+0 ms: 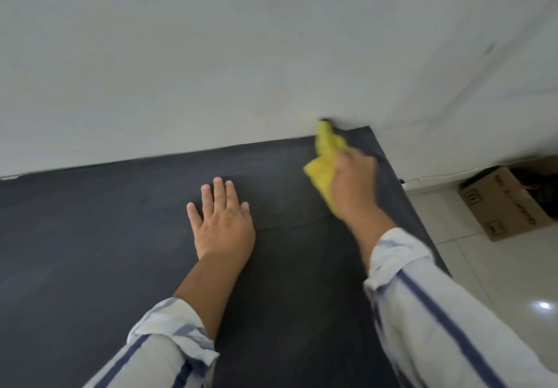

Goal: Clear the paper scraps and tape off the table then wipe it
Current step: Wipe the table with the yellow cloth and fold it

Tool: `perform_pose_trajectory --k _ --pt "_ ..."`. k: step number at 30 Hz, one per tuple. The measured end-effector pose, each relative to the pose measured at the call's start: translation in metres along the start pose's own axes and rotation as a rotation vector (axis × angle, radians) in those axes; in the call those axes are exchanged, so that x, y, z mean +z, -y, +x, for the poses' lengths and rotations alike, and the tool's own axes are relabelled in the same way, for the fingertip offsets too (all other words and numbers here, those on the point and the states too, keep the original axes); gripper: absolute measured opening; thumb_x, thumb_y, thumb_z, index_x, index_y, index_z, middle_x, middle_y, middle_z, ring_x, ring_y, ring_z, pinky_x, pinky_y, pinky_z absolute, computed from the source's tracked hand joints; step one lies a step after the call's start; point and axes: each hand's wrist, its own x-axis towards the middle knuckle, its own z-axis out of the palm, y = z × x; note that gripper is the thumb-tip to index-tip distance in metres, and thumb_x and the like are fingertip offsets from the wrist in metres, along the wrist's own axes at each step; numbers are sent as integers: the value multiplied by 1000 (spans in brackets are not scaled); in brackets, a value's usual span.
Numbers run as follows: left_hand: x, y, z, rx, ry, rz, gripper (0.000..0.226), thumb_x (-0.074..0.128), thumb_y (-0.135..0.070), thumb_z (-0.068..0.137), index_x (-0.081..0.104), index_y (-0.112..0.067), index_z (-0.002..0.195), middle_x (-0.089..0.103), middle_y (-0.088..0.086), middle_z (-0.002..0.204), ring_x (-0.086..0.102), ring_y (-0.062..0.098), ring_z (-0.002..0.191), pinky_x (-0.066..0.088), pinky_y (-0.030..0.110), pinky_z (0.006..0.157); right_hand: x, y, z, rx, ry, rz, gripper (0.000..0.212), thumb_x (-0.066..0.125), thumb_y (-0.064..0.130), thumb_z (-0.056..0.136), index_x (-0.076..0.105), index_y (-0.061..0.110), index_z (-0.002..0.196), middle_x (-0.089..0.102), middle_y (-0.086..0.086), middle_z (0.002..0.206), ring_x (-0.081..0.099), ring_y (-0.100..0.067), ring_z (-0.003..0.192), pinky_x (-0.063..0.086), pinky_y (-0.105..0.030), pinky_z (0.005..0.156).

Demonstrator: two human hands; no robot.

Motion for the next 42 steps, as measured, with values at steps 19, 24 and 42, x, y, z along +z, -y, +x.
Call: perform_pose_trajectory --k 19,24,42 --pt "9 -10 13 -8 -54 26 56 16 -31 97 0 -26 150 -8 -9 158 -13 15 145 -4 46 117 2 60 -69 -232 24 328 38 60 32 78 62 16 112 64 -10 114 62 -31 88 41 -34 78" --pt "7 -9 9 12 -76 34 54 12 -37 99 4 -23 150 -1 -6 159 -7 18 146 -1 47 118 3 -49 -69 -125 74 20 46 30 54 94 52 30 127 57 8 127 57 -18 109 39 -37 87" --pt "31 -14 -108 47 -31 52 60 13 -46 98 -1 -19 150 -7 -2 159 -12 18 145 -3 46 118 -58 -119 -140 268 33 27 43 40 47 88 60 19 112 68 -11 104 60 -35 89 46 -43 81"
